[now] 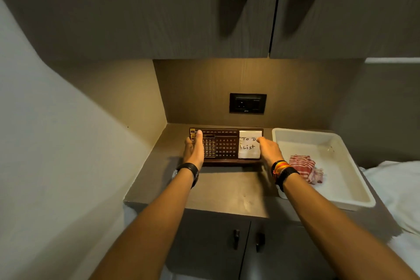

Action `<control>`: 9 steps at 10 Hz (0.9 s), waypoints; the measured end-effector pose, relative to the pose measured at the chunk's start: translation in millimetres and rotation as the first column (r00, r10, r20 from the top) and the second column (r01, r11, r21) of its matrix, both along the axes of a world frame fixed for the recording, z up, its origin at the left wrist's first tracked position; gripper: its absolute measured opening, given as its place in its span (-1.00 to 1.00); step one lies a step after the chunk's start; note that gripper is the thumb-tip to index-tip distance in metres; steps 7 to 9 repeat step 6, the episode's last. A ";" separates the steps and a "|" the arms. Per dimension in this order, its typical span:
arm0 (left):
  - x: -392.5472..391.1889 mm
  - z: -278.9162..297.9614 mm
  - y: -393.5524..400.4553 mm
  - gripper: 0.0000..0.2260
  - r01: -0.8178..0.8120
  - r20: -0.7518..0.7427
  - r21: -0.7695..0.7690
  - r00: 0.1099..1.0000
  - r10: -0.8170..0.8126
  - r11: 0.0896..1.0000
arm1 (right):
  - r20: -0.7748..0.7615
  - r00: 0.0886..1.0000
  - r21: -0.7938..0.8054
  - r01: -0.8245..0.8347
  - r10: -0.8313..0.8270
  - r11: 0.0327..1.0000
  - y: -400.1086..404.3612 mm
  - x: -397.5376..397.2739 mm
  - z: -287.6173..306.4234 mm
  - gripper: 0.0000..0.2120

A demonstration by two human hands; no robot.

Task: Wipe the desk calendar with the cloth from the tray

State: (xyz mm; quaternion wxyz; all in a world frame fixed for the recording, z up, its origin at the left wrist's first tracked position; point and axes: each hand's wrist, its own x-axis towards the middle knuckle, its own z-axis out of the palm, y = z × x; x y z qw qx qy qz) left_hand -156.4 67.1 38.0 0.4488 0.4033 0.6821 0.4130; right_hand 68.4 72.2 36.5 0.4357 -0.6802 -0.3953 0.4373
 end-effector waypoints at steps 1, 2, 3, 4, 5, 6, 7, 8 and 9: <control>-6.2 -0.6 9.4 -0.26 0.041 0.004 -0.001 0.999 -0.041 0.999 | -0.034 0.998 -0.005 0.061 -0.061 0.998 -12.0 -5.3 -3.5 -0.77; -10.7 -4.4 13.0 -0.24 0.073 0.001 -0.018 0.997 -0.073 0.997 | -0.042 0.995 -0.011 0.093 -0.093 0.996 -16.2 -10.0 -5.5 -0.76; -16.7 -16.5 16.7 -0.23 0.111 0.017 -0.020 0.994 -0.111 0.994 | -0.050 0.990 -0.017 0.132 -0.132 0.991 -16.5 -15.6 -12.1 -0.79; -18.1 -20.3 16.3 -0.26 0.095 -0.009 0.011 0.995 -0.095 0.995 | -0.043 0.987 -0.019 0.155 -0.156 0.988 -16.2 -19.5 -12.4 -0.80; -19.2 -30.8 8.4 -0.19 0.095 -0.153 0.054 0.985 -0.086 0.994 | -0.021 0.986 0.008 0.164 -0.164 0.986 -29.2 -32.0 -11.2 -0.71; -22.4 -37.9 3.2 -0.16 0.128 -0.232 0.197 0.969 -0.080 0.972 | -0.004 0.978 0.092 0.206 -0.207 0.974 -44.0 -41.1 -12.9 -0.66; -22.4 -37.9 3.2 -0.16 0.128 -0.232 0.197 0.969 -0.080 0.972 | -0.004 0.978 0.092 0.206 -0.207 0.974 -44.0 -41.1 -12.9 -0.66; -22.4 -37.9 3.2 -0.16 0.128 -0.232 0.197 0.969 -0.080 0.972 | -0.004 0.978 0.092 0.206 -0.207 0.974 -44.0 -41.1 -12.9 -0.66; -22.4 -37.9 3.2 -0.16 0.128 -0.232 0.197 0.969 -0.080 0.972 | -0.004 0.978 0.092 0.206 -0.207 0.974 -44.0 -41.1 -12.9 -0.66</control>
